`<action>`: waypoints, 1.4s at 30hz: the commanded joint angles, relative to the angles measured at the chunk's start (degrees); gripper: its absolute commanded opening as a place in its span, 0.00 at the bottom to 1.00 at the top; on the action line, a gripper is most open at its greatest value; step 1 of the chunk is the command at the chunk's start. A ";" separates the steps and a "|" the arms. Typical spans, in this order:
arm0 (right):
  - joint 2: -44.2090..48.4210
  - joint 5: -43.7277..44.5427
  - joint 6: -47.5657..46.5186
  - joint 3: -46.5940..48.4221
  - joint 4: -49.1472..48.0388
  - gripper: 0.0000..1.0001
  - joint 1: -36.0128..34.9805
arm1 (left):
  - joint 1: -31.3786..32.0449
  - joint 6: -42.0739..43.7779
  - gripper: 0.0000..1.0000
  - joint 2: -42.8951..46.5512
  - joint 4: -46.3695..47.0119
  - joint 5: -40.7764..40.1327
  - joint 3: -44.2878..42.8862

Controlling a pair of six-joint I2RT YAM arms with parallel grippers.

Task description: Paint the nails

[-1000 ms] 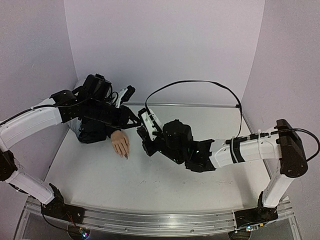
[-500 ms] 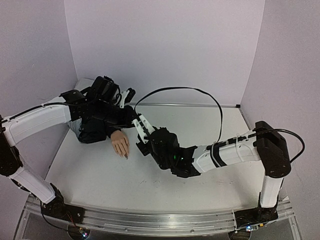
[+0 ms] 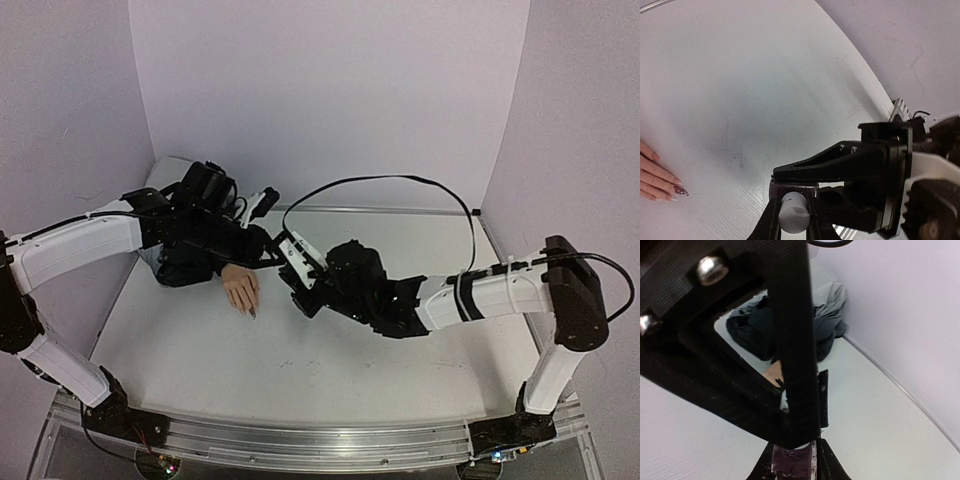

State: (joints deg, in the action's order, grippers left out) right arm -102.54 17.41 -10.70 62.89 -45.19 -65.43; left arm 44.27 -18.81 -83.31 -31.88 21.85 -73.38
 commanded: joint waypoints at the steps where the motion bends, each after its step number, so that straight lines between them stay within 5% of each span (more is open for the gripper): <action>1: 14.23 -32.43 8.22 2.56 -18.16 0.00 2.27 | 2.44 12.37 0.00 -2.94 -0.38 17.82 1.87; 8: 16.84 -65.12 26.13 2.90 -20.25 0.00 10.26 | 5.09 24.08 0.00 -3.83 -1.37 28.42 -1.36; 17: 19.94 -74.63 31.39 0.59 -21.30 0.00 12.93 | 5.12 30.97 0.00 -5.59 -8.79 34.11 -6.46; 20: 21.21 -71.88 30.53 -2.46 -21.17 0.00 13.07 | 5.06 30.08 0.15 -3.83 -8.94 33.90 -7.17; 25: 26.09 -61.25 25.45 -10.25 -18.60 0.00 13.18 | 5.04 27.16 0.57 2.16 -4.14 28.79 -5.52; 30: 31.40 -50.90 22.07 -16.96 -16.54 0.00 13.16 | 5.04 21.34 0.82 9.65 3.80 23.41 -0.68; 35: 33.59 -38.65 19.59 -17.74 -10.86 0.00 13.11 | 5.04 11.91 0.86 13.76 8.93 14.38 1.03; 42: 27.21 -10.17 19.00 -12.66 -3.49 0.00 9.47 | 5.04 -5.32 0.88 13.18 13.62 -4.75 0.37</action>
State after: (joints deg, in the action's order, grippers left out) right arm -71.77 -13.39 10.15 45.41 -50.98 -53.19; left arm 49.34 -12.56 -69.17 -23.73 30.02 -71.99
